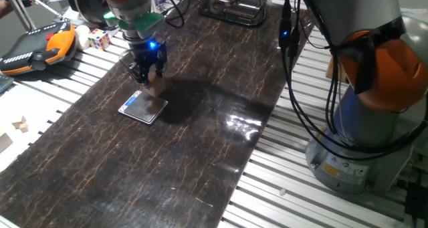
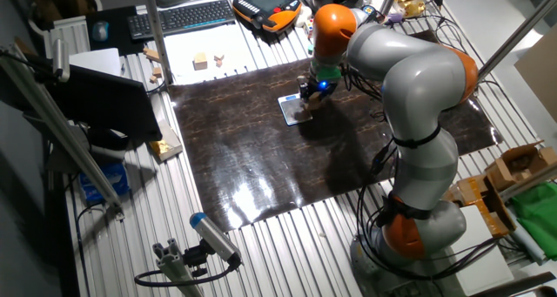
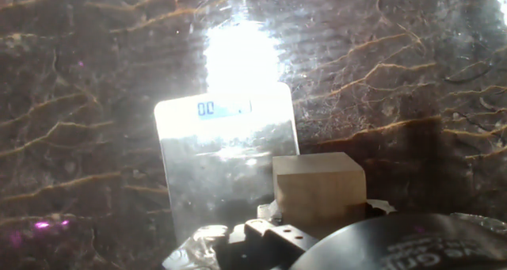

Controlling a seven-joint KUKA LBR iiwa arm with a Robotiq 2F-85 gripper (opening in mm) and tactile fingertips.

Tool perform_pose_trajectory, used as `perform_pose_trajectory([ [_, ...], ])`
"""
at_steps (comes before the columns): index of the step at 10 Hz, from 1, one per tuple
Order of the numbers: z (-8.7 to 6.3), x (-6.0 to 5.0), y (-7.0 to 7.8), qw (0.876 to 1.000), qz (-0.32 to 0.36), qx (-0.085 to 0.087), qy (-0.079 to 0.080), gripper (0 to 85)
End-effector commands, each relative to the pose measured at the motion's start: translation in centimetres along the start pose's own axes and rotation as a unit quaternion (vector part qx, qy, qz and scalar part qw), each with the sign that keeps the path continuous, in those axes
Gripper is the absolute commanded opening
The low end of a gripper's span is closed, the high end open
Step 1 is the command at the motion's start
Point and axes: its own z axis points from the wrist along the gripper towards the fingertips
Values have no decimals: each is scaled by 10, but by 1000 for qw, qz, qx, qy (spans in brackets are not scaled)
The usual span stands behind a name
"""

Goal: Place the block on the scale

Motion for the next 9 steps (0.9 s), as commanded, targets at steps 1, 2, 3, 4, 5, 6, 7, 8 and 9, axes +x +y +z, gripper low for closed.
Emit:
perform_pose_trajectory([
  [1, 0, 0, 0, 1000, -17, 12, -2, 320],
  [2, 0, 0, 0, 999, -40, 26, -4, 307],
  [3, 0, 0, 0, 998, -56, 17, -2, 290],
  [4, 0, 0, 0, 998, -66, 13, 1, 280],
  [5, 0, 0, 0, 998, -66, 11, 5, 283],
  [6, 0, 0, 0, 998, -64, 12, 5, 290],
  [7, 2, -2, 10, 998, -61, 11, 6, 303],
  [8, 2, -4, 19, 998, -57, 3, 14, 310],
  [9, 2, -6, 28, 999, -50, -3, 17, 317],
])
